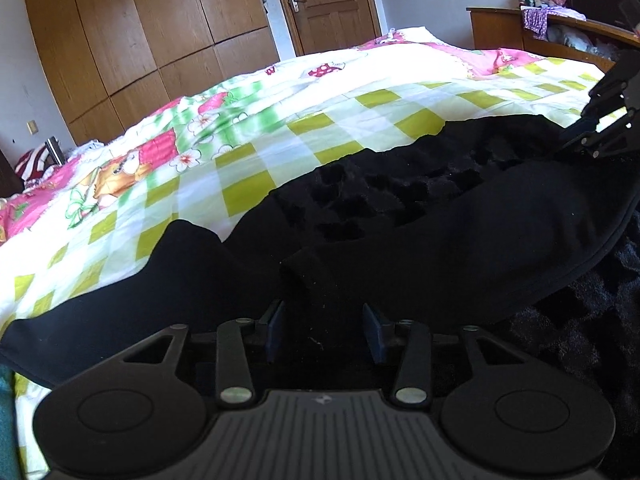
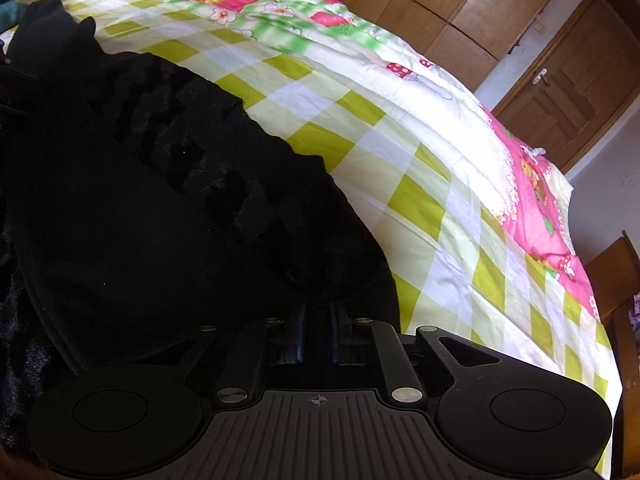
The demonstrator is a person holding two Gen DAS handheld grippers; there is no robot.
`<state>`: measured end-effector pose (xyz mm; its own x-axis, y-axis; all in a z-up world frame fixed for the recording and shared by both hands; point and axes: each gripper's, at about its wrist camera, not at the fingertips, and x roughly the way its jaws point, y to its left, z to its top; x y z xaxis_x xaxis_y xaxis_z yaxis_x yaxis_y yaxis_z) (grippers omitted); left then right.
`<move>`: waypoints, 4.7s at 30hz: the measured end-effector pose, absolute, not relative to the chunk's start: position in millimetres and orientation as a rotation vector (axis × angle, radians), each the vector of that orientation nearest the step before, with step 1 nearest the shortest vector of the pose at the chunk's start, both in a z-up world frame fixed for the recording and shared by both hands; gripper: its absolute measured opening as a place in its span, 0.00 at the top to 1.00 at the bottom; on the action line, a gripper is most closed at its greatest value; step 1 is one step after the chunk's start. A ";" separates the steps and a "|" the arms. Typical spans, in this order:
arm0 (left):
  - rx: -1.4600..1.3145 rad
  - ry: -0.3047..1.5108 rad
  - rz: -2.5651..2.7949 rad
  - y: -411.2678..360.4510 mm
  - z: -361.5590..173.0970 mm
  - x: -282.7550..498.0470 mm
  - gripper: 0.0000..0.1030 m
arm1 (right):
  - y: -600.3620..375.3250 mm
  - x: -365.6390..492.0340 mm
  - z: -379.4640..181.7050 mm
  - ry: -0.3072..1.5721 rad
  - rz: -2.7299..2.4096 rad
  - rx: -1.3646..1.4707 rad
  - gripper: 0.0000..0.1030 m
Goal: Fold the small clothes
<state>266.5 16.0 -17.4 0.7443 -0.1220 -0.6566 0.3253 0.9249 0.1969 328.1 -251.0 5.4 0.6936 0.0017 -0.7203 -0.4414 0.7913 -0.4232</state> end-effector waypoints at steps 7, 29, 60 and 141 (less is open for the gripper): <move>0.314 0.616 -0.220 12.4 -4.3 282.8 0.71 | -263.6 330.8 13.5 0.749 0.126 -0.462 0.98; 0.341 0.583 -0.199 9.9 -6.9 276.0 0.71 | -195.6 331.8 2.5 0.755 0.261 -0.672 1.00; -0.157 0.578 0.048 183.1 -28.9 155.3 0.64 | 245.9 330.7 11.6 0.584 0.764 -0.707 0.56; 0.341 0.514 -0.137 -1.7 15.6 222.2 0.44 | -281.2 215.3 53.1 0.465 -0.251 0.072 0.76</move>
